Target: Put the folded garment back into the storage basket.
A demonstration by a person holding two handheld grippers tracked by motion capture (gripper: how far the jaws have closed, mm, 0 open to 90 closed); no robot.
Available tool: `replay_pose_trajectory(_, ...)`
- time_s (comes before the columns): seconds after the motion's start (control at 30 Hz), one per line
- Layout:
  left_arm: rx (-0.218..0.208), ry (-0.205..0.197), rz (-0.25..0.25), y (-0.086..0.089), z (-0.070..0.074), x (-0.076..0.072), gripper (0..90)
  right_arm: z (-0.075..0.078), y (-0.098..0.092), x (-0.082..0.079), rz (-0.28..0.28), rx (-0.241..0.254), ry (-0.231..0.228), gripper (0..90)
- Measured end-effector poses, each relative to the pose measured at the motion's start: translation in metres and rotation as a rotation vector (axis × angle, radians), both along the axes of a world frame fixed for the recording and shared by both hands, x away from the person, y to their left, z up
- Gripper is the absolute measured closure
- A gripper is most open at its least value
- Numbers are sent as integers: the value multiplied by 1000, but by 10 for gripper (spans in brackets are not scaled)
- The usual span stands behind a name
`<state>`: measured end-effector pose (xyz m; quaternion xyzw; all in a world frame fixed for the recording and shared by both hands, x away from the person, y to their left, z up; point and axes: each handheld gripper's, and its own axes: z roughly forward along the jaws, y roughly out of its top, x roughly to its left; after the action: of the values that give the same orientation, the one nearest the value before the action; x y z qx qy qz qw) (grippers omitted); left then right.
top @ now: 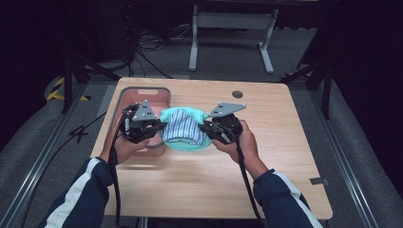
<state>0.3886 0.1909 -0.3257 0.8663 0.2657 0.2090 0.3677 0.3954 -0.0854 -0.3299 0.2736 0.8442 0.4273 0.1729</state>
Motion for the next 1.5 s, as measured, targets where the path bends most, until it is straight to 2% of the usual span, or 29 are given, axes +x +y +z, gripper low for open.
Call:
replay_pose_trajectory(0.27,-5,-9,46,17,3,-1,832,4,19,7,24,20,0,817)
replay_pose_trajectory(0.4,10,-14,57,26,5,-1,832,6,29,8,39,14,-10,817)
replay_pose_trajectory(0.83,-4,-22,116,48,4,5,832,12,56,19,62,5,-23,817)
replay_pose_trajectory(0.93,16,-27,126,53,4,7,832,12,63,23,68,-2,-20,817)
replay_pose_trajectory(1.33,10,-20,174,76,2,11,831,10,90,31,90,6,-10,816)
replay_pose_trajectory(1.5,26,-19,188,82,1,13,832,7,99,33,100,9,-5,816)
